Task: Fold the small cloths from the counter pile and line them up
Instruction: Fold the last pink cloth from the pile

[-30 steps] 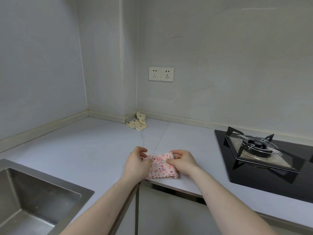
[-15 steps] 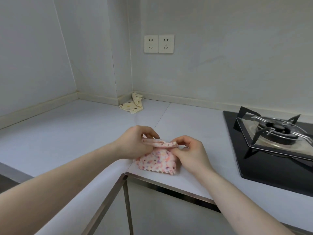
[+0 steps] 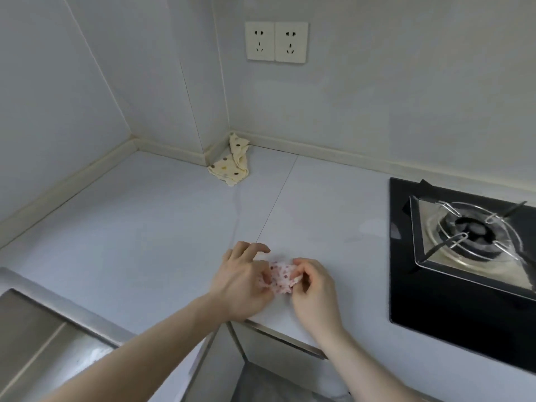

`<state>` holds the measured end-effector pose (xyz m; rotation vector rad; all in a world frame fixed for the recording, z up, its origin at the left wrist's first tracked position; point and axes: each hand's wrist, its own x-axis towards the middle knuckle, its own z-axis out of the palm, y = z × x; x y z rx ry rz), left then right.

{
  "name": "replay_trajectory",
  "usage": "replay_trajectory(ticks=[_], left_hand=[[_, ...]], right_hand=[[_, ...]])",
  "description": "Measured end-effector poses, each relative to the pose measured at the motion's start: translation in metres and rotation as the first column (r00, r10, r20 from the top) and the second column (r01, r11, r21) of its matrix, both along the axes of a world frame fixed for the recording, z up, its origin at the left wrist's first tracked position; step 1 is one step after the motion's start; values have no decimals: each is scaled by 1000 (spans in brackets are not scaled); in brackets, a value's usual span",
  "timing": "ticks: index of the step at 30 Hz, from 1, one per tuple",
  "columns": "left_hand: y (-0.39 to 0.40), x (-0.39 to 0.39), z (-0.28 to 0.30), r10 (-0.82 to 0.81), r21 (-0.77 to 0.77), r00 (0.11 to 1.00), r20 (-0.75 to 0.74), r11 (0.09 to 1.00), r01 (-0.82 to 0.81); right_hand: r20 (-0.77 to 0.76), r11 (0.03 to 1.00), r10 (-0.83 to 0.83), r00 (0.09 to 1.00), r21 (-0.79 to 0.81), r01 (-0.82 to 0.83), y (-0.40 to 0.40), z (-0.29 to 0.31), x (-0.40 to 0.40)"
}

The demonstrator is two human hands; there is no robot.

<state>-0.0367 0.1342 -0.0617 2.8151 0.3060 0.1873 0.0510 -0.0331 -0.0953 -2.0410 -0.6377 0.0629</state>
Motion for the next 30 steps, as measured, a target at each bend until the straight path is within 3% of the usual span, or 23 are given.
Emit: replay_trajectory(ticks=[4, 7, 9, 15, 18, 22, 28, 30], left_hand=[[-4, 7, 31, 100, -174, 962, -253, 974, -147], [-13, 4, 63, 135, -233, 953, -273, 951, -201], [-23, -1, 93, 123, -297, 968, -217, 937, -185], [-87, -7, 198, 2, -500, 995, -103, 864, -53], [-137, 5, 241, -112, -638, 988, -109, 770, 17], [-218, 37, 277, -345, -705, 935, -77, 682, 194], [-374, 97, 296, -533, -865, 822, -201, 491, 107], [-434, 113, 296, -586, -863, 787, -195, 484, 147]], right_hand=[[-59, 950, 86, 995, -298, -99, -14, 18, -5], [-322, 893, 59, 945, -406, -194, -33, 64, -2], [-446, 924, 9, 895, -339, -179, -50, 100, -3], [-521, 997, 25, 853, -49, -59, -143, 206, -21], [-495, 998, 20, 869, -45, -49, -200, 245, -26], [-458, 998, -57, 887, 1, 65, -286, 275, -28], [-457, 947, -285, 843, 0, 321, -450, 300, -18], [-476, 921, -348, 807, -15, 388, -514, 302, -12]])
